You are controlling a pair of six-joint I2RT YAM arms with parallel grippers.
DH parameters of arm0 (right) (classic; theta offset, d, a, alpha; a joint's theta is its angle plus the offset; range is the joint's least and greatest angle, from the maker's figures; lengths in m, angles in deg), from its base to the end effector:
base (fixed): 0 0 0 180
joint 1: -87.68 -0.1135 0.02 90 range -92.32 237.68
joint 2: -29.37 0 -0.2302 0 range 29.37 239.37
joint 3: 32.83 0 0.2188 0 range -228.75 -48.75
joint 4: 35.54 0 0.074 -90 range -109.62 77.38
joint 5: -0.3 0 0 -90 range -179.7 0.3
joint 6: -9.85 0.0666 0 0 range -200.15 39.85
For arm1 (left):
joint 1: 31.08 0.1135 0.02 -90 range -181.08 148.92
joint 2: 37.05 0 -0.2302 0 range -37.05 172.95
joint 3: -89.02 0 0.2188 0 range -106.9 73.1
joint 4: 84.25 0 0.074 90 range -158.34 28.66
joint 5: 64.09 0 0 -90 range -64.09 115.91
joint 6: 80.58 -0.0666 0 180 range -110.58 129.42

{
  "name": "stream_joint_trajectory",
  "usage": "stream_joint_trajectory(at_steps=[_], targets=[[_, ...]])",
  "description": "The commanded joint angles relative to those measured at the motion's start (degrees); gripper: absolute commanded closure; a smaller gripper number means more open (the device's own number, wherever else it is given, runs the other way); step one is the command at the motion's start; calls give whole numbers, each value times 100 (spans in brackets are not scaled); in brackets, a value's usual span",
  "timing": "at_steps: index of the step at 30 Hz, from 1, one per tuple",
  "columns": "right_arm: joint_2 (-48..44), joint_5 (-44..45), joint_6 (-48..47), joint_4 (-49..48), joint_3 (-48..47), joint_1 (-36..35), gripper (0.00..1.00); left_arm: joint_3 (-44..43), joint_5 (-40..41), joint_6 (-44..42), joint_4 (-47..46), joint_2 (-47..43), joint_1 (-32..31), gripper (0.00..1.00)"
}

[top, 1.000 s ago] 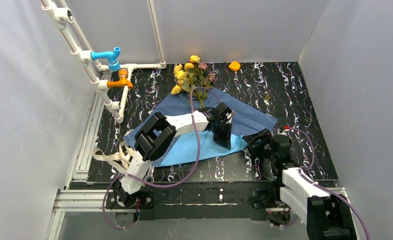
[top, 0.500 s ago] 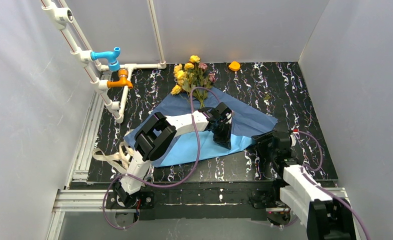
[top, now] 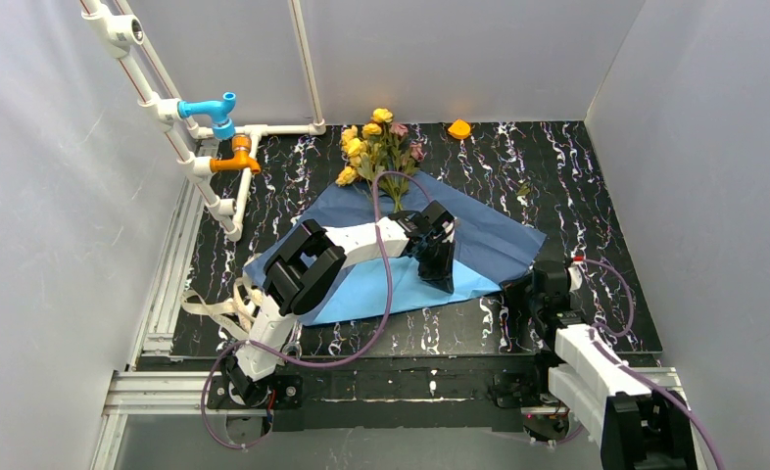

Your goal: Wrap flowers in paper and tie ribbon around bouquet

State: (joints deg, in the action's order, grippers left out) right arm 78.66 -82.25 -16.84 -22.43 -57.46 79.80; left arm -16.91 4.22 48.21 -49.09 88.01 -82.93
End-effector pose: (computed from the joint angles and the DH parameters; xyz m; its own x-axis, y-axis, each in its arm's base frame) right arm 0.1789 0.0160 0.1109 -0.3033 0.8524 -0.4260 0.5266 0.5225 0.6706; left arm 0.2514 -0.3599 0.1199 -0.9322 0.2444 -0.2669 0.3592 0.7152 -0.5996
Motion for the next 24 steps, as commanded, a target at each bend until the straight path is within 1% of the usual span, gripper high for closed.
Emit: stream_joint_trajectory(at_steps=[1,6,11,19,24], targets=[[-305,412,-644,1380,-196,23,99,180,218,-99,342,120,-44,99],[-425,557,-1132,2069,-765,23,99,127,231,-91,371,128,-45,99],[-402,268,-1652,2121,-1093,23,99,-35,245,-94,507,91,-46,99],[-187,381,-2162,2363,-1629,15,99,-463,121,55,666,-54,-47,99],[-165,171,-2267,2276,-1703,-2,99,-778,82,57,766,222,-46,98]])
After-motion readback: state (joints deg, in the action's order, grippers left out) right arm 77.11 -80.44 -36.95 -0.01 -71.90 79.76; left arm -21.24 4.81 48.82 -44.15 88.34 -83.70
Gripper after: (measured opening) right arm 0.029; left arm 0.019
